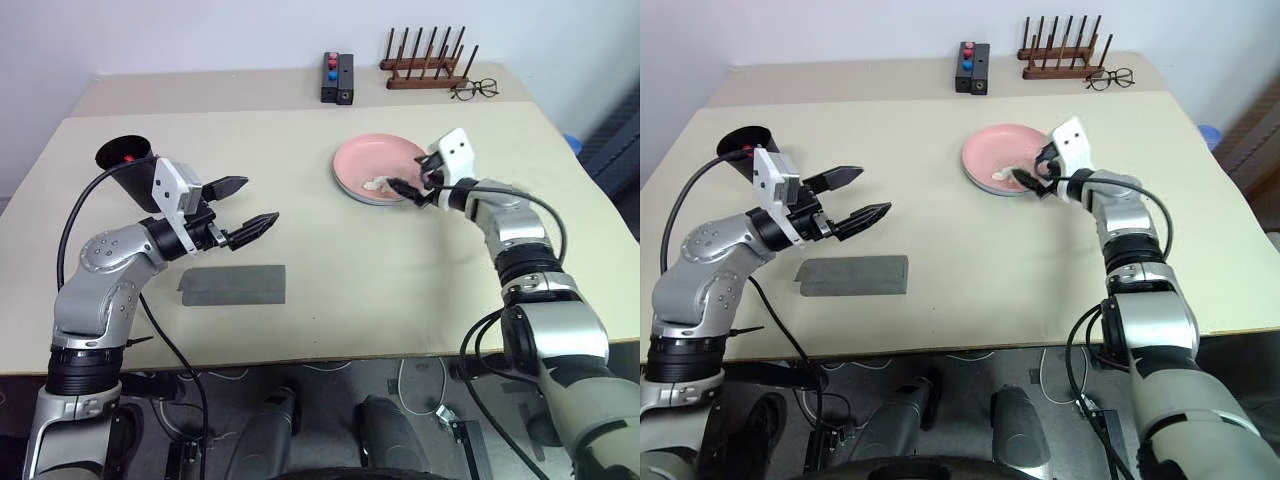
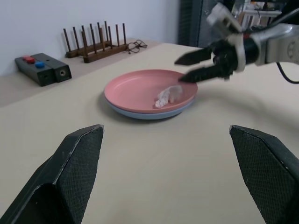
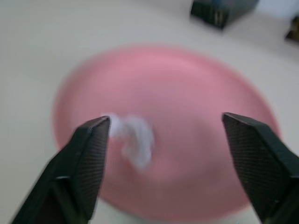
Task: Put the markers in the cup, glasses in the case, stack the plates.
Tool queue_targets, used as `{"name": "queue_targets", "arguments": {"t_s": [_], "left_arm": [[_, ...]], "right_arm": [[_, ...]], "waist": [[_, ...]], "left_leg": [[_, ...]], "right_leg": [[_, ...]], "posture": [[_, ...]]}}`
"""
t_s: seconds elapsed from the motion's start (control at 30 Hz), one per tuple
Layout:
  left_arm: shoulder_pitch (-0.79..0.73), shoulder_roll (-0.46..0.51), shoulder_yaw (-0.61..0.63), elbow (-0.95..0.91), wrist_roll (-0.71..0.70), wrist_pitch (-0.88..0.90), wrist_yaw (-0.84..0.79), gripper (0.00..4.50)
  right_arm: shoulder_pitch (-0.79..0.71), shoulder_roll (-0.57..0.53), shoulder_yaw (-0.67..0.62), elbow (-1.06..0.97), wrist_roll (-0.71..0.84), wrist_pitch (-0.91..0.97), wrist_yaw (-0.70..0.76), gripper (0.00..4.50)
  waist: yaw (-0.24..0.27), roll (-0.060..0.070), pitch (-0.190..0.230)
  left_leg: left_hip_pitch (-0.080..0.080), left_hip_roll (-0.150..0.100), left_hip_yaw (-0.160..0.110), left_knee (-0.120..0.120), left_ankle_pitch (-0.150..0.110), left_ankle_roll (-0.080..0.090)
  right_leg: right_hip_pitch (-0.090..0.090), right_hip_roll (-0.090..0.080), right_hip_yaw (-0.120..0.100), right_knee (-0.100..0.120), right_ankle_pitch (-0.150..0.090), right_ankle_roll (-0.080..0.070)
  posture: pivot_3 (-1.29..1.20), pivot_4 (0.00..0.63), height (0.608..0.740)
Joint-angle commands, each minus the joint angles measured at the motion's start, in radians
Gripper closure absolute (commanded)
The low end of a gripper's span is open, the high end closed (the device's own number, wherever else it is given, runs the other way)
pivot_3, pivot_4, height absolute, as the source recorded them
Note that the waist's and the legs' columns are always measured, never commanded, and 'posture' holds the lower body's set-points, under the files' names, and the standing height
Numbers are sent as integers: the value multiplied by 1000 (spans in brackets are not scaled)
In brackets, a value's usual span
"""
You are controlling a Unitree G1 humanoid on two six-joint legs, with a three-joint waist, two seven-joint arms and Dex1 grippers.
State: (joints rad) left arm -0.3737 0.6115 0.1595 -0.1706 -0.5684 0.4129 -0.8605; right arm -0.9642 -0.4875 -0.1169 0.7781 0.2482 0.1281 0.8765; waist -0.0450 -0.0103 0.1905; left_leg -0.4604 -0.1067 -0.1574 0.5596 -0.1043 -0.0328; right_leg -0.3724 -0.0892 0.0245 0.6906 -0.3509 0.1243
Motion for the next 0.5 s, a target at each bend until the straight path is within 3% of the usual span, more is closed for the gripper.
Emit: {"name": "queue_targets", "arguments": {"t_s": [0.03, 0.23, 0.33, 0.43, 0.5], "left_arm": [[6, 23, 63, -29, -53, -3, -32, 0], [42, 56, 129, -5, -123, 15, -99, 0], [68, 61, 144, -14, -169, 44, -125, 0], [117, 157, 139, 13, -272, 211, -248, 0], [127, 195, 126, 35, -269, 224, -296, 0]], "right_arm": [[68, -54, -85, -261, 172, 99, 143, 647], [389, -204, -120, -725, 370, 368, 263, 647], [504, -293, -145, -818, 399, 431, 288, 647], [630, -381, -145, -902, 385, 443, 332, 647], [673, -411, -140, -931, 384, 457, 333, 647]], "waist": [[1, 0, 0], [14, 0, 0], [14, 1, 0], [12, 0, -1], [8, 1, -1]], "left_leg": [[0, 0, 0, 0, 0, 0], [0, 0, -2, 1, -1, 0], [0, -1, -1, 1, -1, 1], [0, 0, 0, 0, -2, 1], [0, 0, 0, -1, -2, 2]], "right_leg": [[0, 0, 0, 0, 0, 0], [2, -3, -1, -2, 0, 0], [1, -4, -1, -2, 0, -1], [0, -5, -1, -3, 0, -1], [0, -5, -1, -3, -1, -1]], "posture": [[0, 150, 738], [0, 150, 738], [0, 150, 738], [0, 150, 738], [0, 150, 738]]}}
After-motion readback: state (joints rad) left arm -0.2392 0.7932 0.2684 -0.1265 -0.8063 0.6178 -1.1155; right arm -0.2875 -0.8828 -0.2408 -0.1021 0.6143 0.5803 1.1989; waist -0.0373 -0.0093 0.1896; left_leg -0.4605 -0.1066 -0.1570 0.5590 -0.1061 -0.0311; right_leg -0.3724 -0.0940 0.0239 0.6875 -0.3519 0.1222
